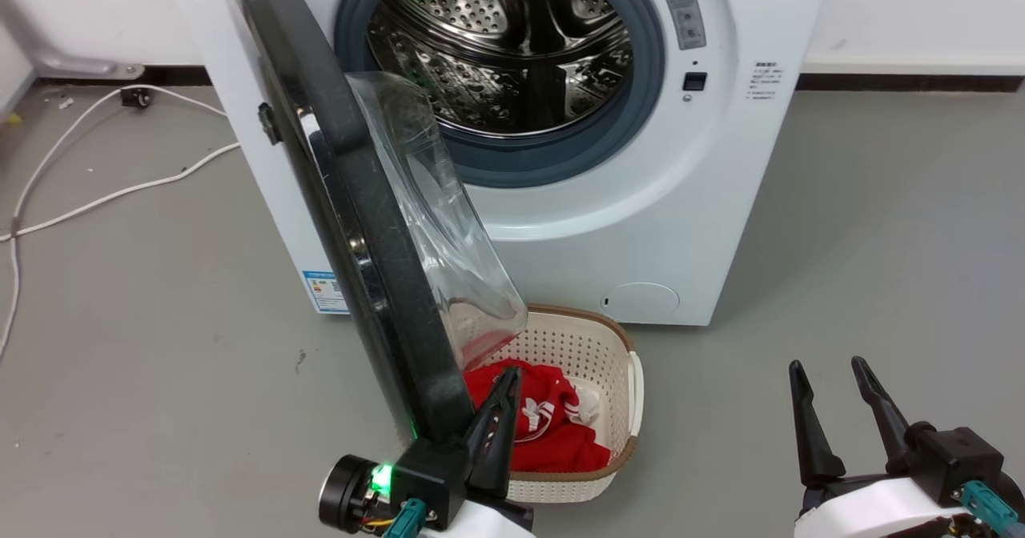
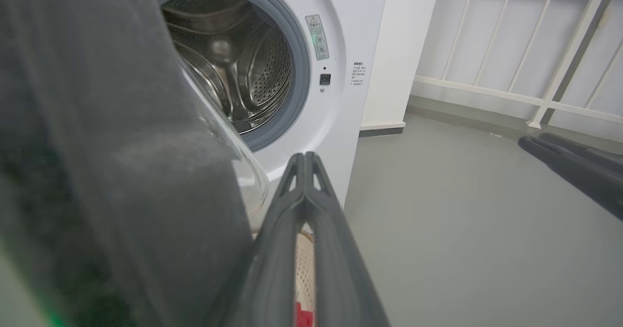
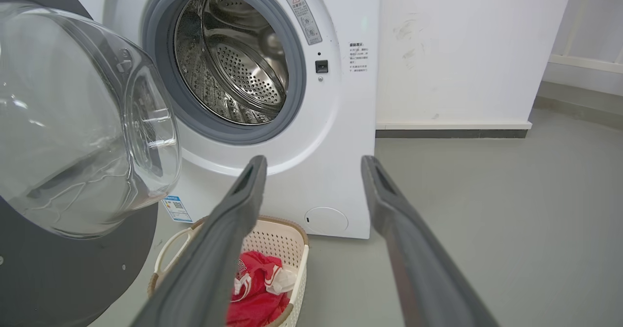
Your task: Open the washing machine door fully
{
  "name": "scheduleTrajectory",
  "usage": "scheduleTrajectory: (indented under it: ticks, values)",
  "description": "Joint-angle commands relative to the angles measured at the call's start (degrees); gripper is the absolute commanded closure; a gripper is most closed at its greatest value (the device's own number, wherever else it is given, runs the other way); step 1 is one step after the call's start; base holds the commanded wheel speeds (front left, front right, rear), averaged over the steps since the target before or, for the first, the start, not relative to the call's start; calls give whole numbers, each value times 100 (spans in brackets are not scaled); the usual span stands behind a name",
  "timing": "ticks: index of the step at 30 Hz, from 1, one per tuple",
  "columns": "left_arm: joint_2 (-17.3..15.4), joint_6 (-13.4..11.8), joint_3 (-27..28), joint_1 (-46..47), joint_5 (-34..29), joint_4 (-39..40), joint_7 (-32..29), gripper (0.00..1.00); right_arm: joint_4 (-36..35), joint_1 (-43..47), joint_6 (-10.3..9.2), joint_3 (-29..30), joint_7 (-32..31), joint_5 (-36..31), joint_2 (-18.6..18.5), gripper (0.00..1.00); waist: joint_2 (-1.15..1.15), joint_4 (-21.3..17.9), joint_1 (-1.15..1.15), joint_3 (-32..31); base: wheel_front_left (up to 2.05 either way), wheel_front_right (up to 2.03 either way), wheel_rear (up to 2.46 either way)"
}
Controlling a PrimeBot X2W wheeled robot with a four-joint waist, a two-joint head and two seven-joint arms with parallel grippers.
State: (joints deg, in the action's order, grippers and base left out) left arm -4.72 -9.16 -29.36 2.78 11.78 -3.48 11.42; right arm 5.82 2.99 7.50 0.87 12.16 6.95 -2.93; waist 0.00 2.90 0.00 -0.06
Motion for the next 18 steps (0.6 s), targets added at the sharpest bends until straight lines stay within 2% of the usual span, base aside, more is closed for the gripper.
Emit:
scheduleTrajectory:
  ticks: [1,9,18]
  values:
    - [-48,-120,106,-110,23,148,-41,100,9,65,-2,-9,27,-1,10,0,0,82,0,-31,0,0,0]
    - [-216,-418,256,-472,10,698,-255,100,6,71,-2,-46,34,43,10,0,0,345,0,-87,0,0,0]
    - [-656,-867,699,-966,-87,1464,-488,100,-30,139,-2,-22,35,35,9,0,0,629,0,-56,0,0,0]
